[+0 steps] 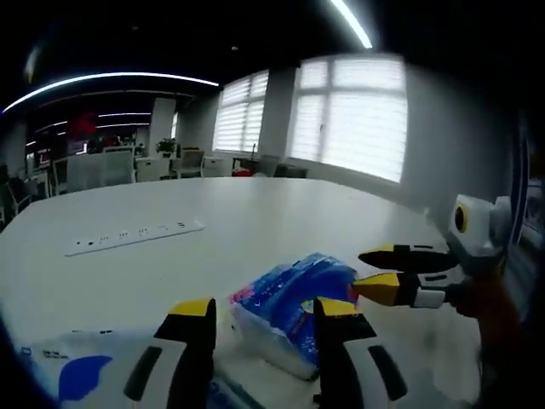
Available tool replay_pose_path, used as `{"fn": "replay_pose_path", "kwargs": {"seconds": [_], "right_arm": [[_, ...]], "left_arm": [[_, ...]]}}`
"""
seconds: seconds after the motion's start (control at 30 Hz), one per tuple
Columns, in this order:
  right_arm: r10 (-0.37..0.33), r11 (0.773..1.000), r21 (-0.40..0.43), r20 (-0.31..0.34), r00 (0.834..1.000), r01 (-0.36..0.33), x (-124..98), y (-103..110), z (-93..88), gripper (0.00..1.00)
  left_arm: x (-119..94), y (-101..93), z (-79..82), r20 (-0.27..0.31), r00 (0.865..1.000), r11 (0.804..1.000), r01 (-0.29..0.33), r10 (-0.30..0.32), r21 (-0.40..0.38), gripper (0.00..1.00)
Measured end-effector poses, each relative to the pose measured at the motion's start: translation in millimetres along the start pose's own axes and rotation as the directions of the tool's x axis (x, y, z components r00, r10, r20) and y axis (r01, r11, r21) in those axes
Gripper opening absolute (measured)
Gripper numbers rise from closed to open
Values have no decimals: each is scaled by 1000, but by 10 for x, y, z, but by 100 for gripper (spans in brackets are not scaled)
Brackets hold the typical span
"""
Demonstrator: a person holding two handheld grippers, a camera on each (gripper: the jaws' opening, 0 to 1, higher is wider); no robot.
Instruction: Arrange the tabletop items into an orderly group along one side of the table until the central work area is clear of visible clutter.
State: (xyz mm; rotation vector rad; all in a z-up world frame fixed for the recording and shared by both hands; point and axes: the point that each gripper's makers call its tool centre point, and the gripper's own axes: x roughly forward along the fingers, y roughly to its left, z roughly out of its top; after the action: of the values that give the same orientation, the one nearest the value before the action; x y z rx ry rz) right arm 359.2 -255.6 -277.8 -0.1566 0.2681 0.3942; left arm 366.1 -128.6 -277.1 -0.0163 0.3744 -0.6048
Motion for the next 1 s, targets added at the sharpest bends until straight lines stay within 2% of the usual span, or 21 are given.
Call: {"fn": "replay_pose_path", "kwargs": {"seconds": [0.3,0.47,0.7,1.0], "right_arm": [[25,1000,-9,19,1000,-24,-18,80,64,46],[57,998,-25,30,998,-56,-28,181,109,54],[101,994,-46,30,994,-100,-29,344,154,60],[154,987,-51,34,988,-152,-71,538,186,69]], "left_arm": [[-80,74,37,14,1000,1000,-11,12,-11,55],[-156,104,80,33,999,999,-7,8,-37,58],[-258,158,105,47,999,998,-17,20,-58,68],[-375,235,95,48,999,998,-7,10,-61,73]]}}
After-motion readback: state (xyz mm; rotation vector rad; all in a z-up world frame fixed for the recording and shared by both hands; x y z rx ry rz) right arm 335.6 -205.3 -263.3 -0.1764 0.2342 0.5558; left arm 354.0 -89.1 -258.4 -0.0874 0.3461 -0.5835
